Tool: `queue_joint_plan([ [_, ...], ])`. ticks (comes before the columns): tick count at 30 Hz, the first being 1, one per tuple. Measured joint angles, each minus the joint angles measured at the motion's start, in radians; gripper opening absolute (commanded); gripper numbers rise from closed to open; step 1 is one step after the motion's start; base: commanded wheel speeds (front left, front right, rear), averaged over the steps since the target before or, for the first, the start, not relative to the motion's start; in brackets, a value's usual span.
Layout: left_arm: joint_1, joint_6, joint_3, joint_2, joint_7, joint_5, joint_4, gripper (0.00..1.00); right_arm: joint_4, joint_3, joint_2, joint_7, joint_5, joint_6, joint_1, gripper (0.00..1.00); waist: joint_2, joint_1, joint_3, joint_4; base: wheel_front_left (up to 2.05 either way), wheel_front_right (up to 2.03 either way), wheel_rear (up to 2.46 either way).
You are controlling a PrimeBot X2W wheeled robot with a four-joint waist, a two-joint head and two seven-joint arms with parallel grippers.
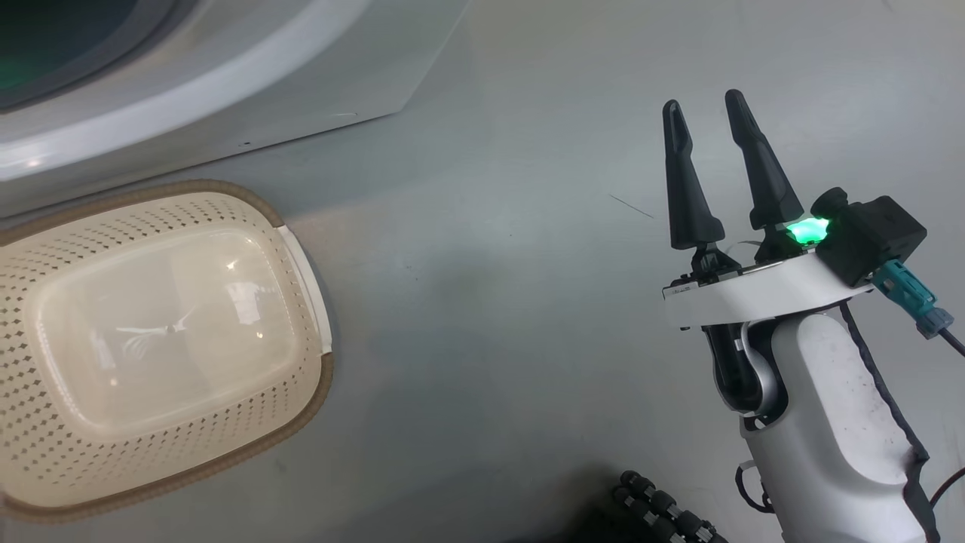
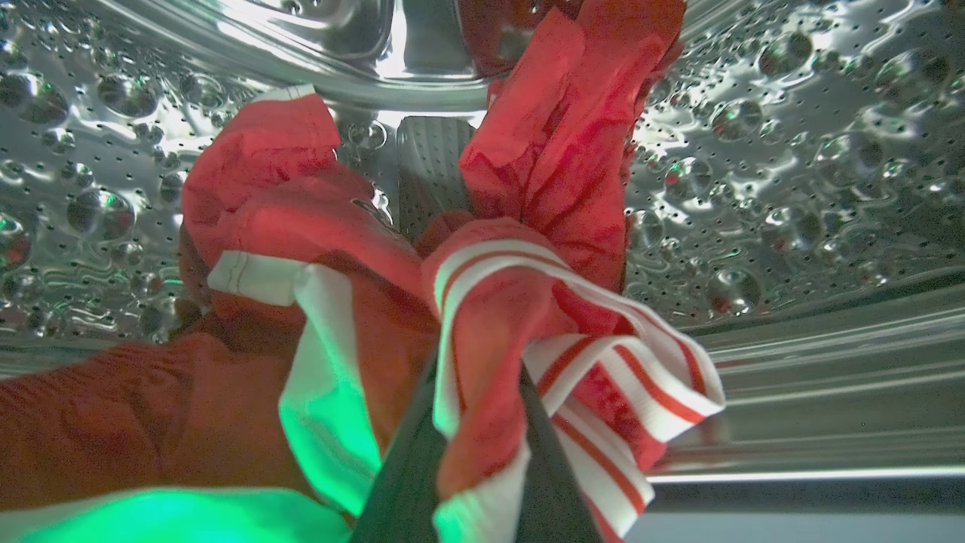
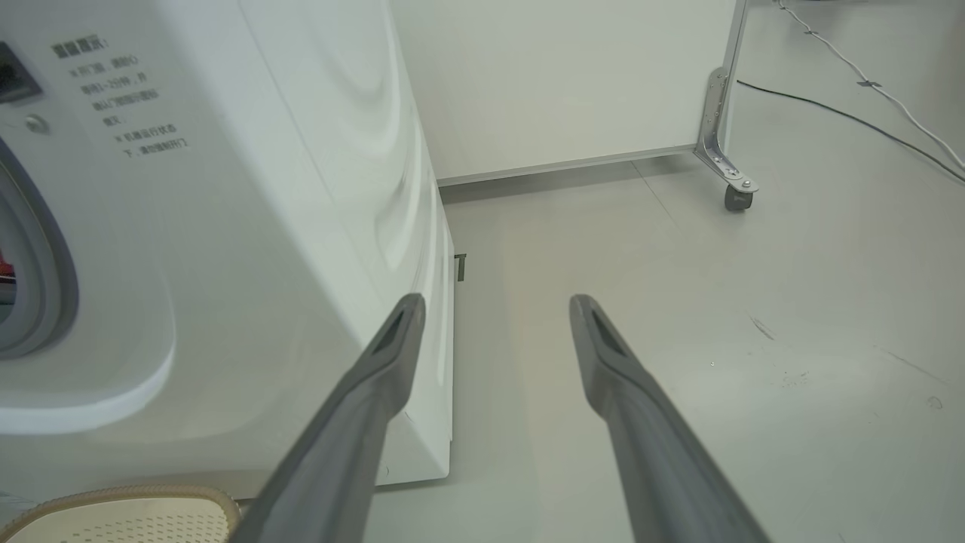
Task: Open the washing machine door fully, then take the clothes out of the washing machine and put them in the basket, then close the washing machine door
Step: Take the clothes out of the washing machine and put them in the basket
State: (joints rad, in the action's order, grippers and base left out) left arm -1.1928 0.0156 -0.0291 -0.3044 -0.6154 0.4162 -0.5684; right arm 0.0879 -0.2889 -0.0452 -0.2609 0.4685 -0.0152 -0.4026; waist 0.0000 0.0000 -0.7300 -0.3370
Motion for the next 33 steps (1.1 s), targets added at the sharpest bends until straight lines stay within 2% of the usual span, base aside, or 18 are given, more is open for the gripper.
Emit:
queue_joint_plan([
  [18,0.198,-0.002,-0.006,0.109,0.385,-0.032,0.074,0.0,0.024,0.047,0.0,0.0,-0.076,-0.003,0.022,1.0,0.0,0.0,0.071,0.064,0.0,0.0,0.0],
  [33,0.386,-0.03,-0.02,0.172,0.675,-0.079,0.154,0.0,0.055,0.077,-0.001,0.0,-0.126,-0.014,0.086,1.0,0.0,0.0,0.171,0.127,0.0,0.0,0.0],
])
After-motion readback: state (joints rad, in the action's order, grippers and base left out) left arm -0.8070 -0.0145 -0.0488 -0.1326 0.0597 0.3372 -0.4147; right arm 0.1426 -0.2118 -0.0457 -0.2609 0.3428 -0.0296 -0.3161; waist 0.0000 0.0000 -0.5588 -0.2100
